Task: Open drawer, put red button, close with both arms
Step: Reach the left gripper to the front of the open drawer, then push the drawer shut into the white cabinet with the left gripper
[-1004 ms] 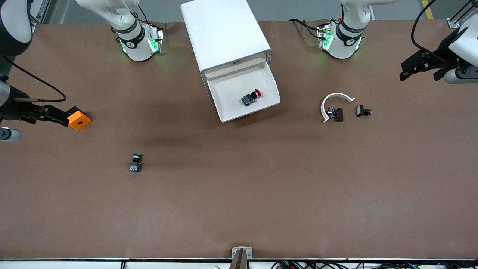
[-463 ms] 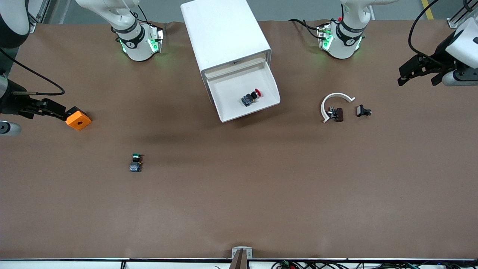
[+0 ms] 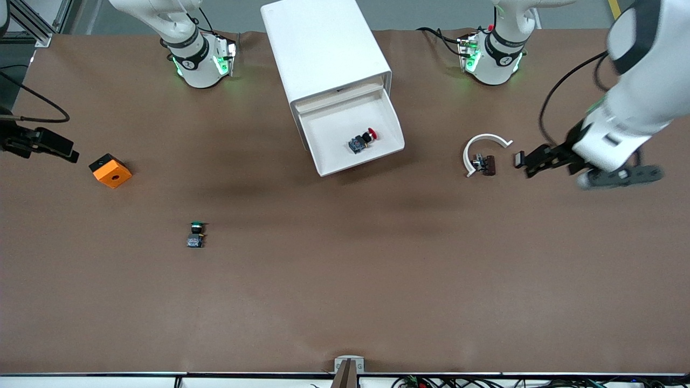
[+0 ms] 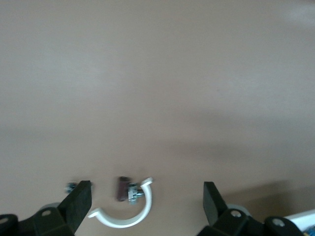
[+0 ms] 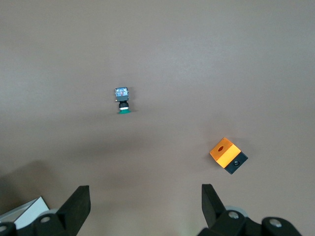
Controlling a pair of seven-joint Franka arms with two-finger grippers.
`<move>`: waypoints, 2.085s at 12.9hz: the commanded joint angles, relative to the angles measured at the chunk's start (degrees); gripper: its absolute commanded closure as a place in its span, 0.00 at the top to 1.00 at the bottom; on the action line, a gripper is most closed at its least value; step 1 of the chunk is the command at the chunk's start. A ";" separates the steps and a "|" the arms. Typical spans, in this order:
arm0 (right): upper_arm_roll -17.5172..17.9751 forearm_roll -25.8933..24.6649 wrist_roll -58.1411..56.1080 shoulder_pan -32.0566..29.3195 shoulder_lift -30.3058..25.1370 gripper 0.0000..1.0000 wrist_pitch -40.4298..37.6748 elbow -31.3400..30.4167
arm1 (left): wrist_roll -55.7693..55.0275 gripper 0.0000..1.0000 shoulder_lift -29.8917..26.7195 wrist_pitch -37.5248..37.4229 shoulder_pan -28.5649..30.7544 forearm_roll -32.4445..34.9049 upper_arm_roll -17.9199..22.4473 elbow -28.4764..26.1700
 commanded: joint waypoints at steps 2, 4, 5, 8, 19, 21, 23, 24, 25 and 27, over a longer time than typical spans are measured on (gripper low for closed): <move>-0.36 0.46 -1.55 0.62 -4.38 1.00 0.50 -3.33 | -8.81 1.00 7.41 4.82 -3.07 -0.19 -2.88 0.67; -0.28 0.46 -1.55 0.54 -6.65 1.00 2.33 -7.00 | -14.78 1.00 13.03 9.29 -7.20 1.47 -2.88 0.68; -0.28 0.46 -1.55 0.45 -8.15 1.00 3.82 -9.03 | -18.21 1.00 15.93 11.49 -9.22 2.61 -2.88 0.68; -0.10 0.46 -1.73 -0.25 -10.00 1.00 3.23 -9.40 | -26.84 1.00 22.35 17.73 -13.63 5.61 -2.97 0.76; 0.87 -2.97 -6.38 -0.52 -9.92 1.00 3.13 -9.23 | -43.37 1.00 26.59 19.17 -28.83 5.61 -3.06 1.03; 0.87 -2.97 -6.48 -0.61 -9.92 1.00 2.96 -9.23 | -45.74 1.00 25.81 17.06 -30.33 5.61 -3.41 1.03; 0.87 -2.97 -6.48 -0.69 -10.01 1.00 2.78 -9.23 | -47.33 1.00 25.01 13.64 -30.69 5.52 -5.25 1.20; 0.87 -2.97 -6.56 -1.22 -10.01 1.00 2.78 -9.23 | -48.03 1.00 24.84 12.32 -30.69 5.52 -6.30 1.20; 0.78 -2.88 -6.56 -1.13 -10.01 1.00 2.78 -9.23 | -49.00 1.00 24.83 11.35 -30.69 5.52 -7.53 1.20; 0.78 -2.45 -6.48 -1.05 -10.01 1.00 2.96 -9.23 | -51.37 1.00 24.92 9.85 -30.69 5.61 -9.81 1.12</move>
